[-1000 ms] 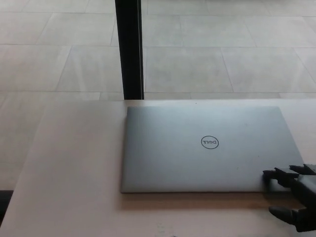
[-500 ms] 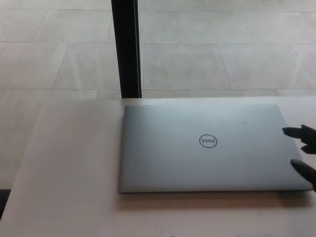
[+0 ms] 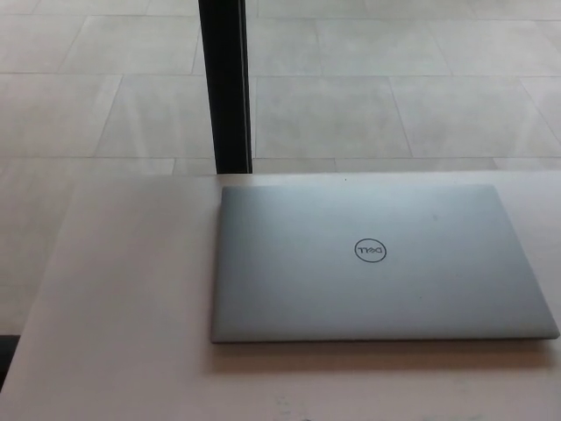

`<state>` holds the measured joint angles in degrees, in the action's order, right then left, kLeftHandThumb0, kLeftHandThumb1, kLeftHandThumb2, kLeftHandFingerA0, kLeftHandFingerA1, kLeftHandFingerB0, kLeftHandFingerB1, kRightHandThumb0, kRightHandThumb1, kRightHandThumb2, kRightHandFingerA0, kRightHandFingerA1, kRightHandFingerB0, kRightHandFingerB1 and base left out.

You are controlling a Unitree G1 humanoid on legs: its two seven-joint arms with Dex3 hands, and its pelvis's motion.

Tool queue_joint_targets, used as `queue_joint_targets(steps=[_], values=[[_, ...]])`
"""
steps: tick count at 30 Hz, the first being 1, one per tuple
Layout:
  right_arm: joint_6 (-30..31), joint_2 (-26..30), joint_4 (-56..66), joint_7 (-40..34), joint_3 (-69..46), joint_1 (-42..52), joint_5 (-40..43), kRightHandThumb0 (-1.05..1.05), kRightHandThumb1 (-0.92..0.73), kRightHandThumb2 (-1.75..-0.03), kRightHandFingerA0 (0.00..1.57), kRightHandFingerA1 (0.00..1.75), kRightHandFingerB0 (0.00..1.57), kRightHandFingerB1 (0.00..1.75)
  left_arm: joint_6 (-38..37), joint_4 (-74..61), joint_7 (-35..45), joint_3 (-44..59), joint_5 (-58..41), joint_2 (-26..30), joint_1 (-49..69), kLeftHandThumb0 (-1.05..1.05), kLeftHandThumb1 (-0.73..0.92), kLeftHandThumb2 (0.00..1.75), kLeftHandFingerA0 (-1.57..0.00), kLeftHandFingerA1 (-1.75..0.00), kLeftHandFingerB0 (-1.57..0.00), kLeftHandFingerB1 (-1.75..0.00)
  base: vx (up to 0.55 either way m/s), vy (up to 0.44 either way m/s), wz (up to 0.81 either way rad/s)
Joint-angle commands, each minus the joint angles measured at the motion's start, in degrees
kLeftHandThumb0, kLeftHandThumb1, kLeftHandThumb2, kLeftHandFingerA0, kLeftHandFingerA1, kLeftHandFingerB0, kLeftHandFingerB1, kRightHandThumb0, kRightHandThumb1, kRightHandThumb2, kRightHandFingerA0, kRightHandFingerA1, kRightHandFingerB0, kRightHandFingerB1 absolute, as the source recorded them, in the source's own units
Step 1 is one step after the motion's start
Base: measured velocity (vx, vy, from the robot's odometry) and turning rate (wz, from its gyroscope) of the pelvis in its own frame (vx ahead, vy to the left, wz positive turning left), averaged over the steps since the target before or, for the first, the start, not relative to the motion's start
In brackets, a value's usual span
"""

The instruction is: The robot uses its right hand to push down on the lid of a laptop kept in the middle of the desk to close it

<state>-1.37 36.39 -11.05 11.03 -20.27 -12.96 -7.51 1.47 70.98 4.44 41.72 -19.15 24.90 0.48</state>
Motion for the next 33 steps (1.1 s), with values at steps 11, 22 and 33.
queue_joint_targets(steps=[11, 22, 33], values=[[-9.0, -4.5, -37.6, -13.9, -43.6, 13.5, 26.0, -0.94, -0.75, -1.16, 0.61, 1.21, 0.20, 0.76, -1.1, 0.6, -0.5, -0.1, -1.3, 1.5, -0.6, -0.83, 0.92, 0.76, -0.45, -0.63, -0.42, -0.45, 0.00, 0.000, 0.00], [-1.1, -3.5, -46.6, -23.1, -61.0, 7.2, 38.3, -0.80, -0.92, -0.67, 0.81, 1.75, 0.32, 1.22, -1.5, 0.6, -0.6, -0.1, -1.3, 1.0, -0.4, -0.83, 0.92, 0.75, -0.47, -0.63, -0.43, -0.46, 0.00, 0.000, 0.00], [0.6, -5.1, -46.0, -20.4, -59.1, 6.8, 33.3, -0.90, -0.91, -0.73, 0.82, 1.63, 0.38, 1.00, -1.0, 0.7, -0.6, -0.3, -1.4, 0.6, -2.1, -0.83, 0.92, 0.77, -0.43, -0.62, -0.39, -0.44, 0.00, 0.000, 0.00]])
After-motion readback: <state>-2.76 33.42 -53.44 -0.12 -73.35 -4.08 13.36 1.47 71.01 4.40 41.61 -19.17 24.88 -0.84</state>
